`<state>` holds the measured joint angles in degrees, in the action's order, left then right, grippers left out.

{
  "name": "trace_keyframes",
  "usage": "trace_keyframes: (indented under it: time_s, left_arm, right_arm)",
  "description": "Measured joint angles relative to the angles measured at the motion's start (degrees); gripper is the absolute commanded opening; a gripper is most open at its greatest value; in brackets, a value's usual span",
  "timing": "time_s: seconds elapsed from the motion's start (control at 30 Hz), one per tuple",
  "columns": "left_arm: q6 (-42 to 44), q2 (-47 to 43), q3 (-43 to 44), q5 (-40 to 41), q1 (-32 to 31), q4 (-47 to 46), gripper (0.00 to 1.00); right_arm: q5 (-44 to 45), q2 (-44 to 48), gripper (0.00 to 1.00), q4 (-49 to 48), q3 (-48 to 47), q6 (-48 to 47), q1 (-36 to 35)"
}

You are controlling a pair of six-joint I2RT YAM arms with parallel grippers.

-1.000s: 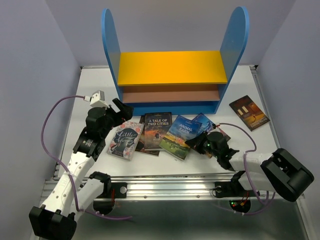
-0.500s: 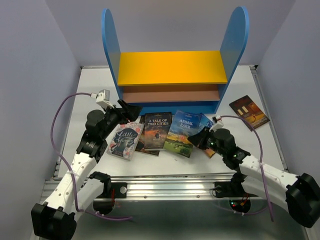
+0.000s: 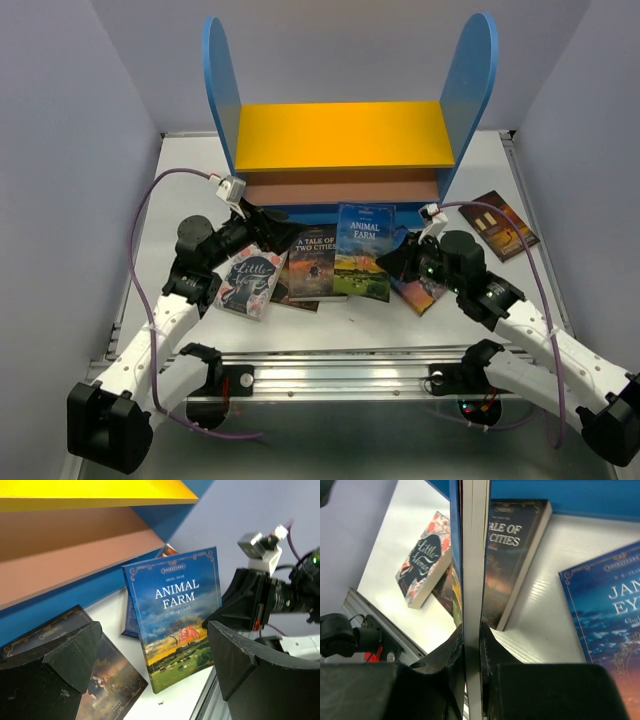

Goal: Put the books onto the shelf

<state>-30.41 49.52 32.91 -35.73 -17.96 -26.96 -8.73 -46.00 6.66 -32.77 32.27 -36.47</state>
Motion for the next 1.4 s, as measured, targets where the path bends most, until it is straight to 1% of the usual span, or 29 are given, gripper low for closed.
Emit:
trace_keyframes:
  time_s: [0.23, 0.43, 0.63, 0.87, 1.23, 1.4]
  left_arm:
    - [3.10, 2.95, 0.02, -8.15, -0.09, -4.61, 0.99]
    - [4.02, 7.04, 2.16, -16.11, -0.50, -8.26, 0.99]
    - [4.37, 9.22, 4.85, -20.33, -3.45, -11.56, 0.99]
    - [4.63, 9.88, 4.83, -21.14, -6.29, -12.66, 0.99]
    - [4.39, 10.12, 4.83, -18.21, -6.36, -12.83, 0.99]
    - [3.61, 13.86, 5.66, -18.05, -6.40, -13.77, 0.99]
  right_arm:
    - [-5.22, -1.55, 0.01, 4.22, -6.40, -2.62, 0.00]
    - [-10.45, -1.73, 0.01, 8.04, -10.95, -4.35, 0.00]
    - [-14.25, -2.08, 0.01, 8.39, -13.27, -5.11, 0.00]
    - [-13.75, -1.62, 0.01, 9.79, -13.84, -5.25, 0.00]
    - [-9.79, 0.92, 0.01, 11.41, -18.36, -5.55, 0.00]
    - [-10.78, 0.46, 0.01, 11.43, -20.22, -5.55, 0.00]
